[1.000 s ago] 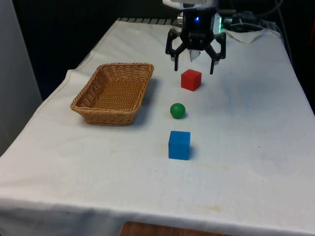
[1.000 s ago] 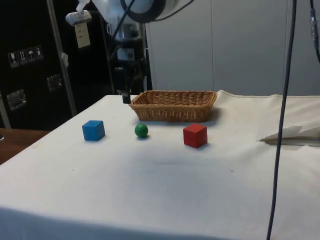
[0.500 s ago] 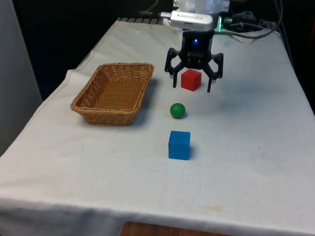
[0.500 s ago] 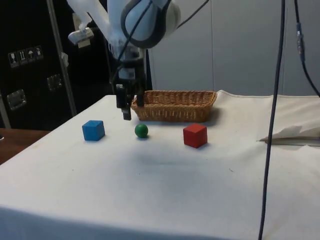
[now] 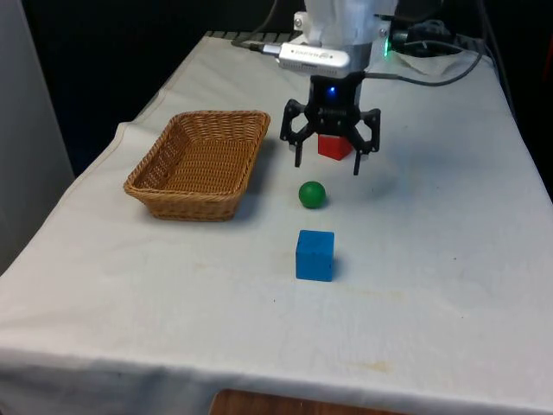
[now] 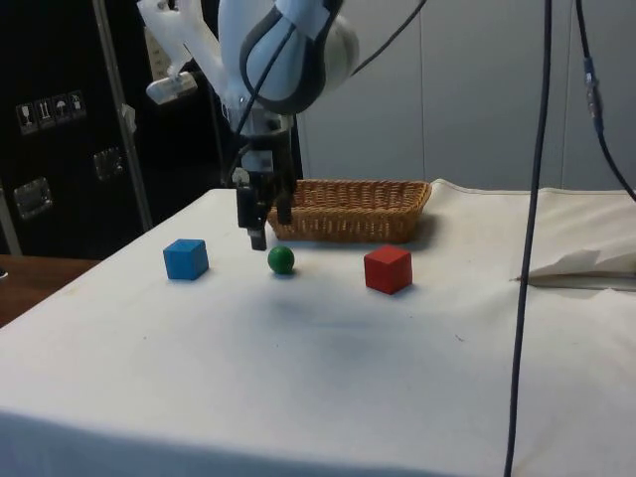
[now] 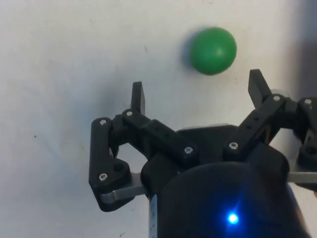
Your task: Place all non-red objects into the basket.
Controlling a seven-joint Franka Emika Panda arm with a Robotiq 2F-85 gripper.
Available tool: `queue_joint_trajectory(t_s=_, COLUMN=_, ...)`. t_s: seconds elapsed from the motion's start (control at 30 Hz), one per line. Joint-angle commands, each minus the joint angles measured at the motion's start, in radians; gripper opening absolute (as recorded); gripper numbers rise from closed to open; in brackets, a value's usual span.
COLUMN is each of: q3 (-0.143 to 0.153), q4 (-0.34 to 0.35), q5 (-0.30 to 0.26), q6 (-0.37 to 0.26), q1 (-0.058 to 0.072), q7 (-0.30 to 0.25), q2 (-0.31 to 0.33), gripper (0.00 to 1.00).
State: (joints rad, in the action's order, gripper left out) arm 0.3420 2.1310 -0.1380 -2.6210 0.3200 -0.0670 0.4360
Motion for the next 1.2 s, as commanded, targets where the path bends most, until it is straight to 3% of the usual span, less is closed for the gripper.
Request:
queue_joint_trajectory(t_s=0.0, q3=-0.012, q4=-0.004, q5=-0.017, q6=-0.008, q1=-0.012, q7=-0.016, q2=0.006, gripper=1.00)
queue_joint_trajectory(t_s=0.23, q3=-0.009, q4=-0.015, q5=-0.034, q6=-0.012, q1=-0.020, q7=-0.040, q2=0.036, gripper=1.00)
queue_joint_trajectory(t_s=0.27, q3=0.005, q4=-0.015, q5=-0.017, q6=-0.002, q1=-0.007, q7=-0.022, q2=0.033, gripper=1.00)
queue_joint_trajectory(t_s=0.3, q3=-0.009, q4=-0.016, q5=-0.036, q6=-0.013, q1=-0.022, q7=-0.042, q2=0.039, gripper=1.00)
queue_joint_trajectory(t_s=0.43, q3=-0.011, q4=-0.017, q5=-0.055, q6=-0.019, q1=-0.027, q7=-0.061, q2=0.055, gripper=1.00)
queue_joint_trajectory(t_s=0.53, q3=-0.009, q4=-0.021, q5=-0.065, q6=-0.023, q1=-0.027, q7=-0.069, q2=0.068, gripper=1.00)
queue_joint_trajectory(t_s=0.57, q3=0.006, q4=-0.017, q5=-0.049, q6=-0.013, q1=-0.014, q7=-0.055, q2=0.063, gripper=1.00)
queue_joint_trajectory(t_s=0.6, q3=-0.008, q4=-0.023, q5=-0.068, q6=-0.024, q1=-0.027, q7=-0.071, q2=0.072, gripper=1.00)
queue_joint_trajectory(t_s=0.87, q3=-0.009, q4=-0.051, q5=-0.074, q6=-0.025, q1=-0.034, q7=-0.074, q2=0.113, gripper=1.00)
queue_joint_trajectory(t_s=0.9, q3=0.006, q4=-0.049, q5=-0.058, q6=-0.017, q1=-0.020, q7=-0.059, q2=0.111, gripper=1.00)
queue_joint_trajectory(t_s=0.93, q3=-0.009, q4=-0.054, q5=-0.075, q6=-0.025, q1=-0.035, q7=-0.075, q2=0.116, gripper=1.00)
queue_joint_trajectory(t_s=0.97, q3=-0.010, q4=-0.058, q5=-0.076, q6=-0.025, q1=-0.037, q7=-0.076, q2=0.121, gripper=1.00)
queue_joint_trajectory(t_s=1.13, q3=-0.006, q4=-0.065, q5=-0.075, q6=-0.021, q1=-0.035, q7=-0.073, q2=0.131, gripper=1.00)
queue_joint_trajectory(t_s=1.17, q3=0.006, q4=-0.062, q5=-0.063, q6=-0.017, q1=-0.024, q7=-0.061, q2=0.131, gripper=1.00)
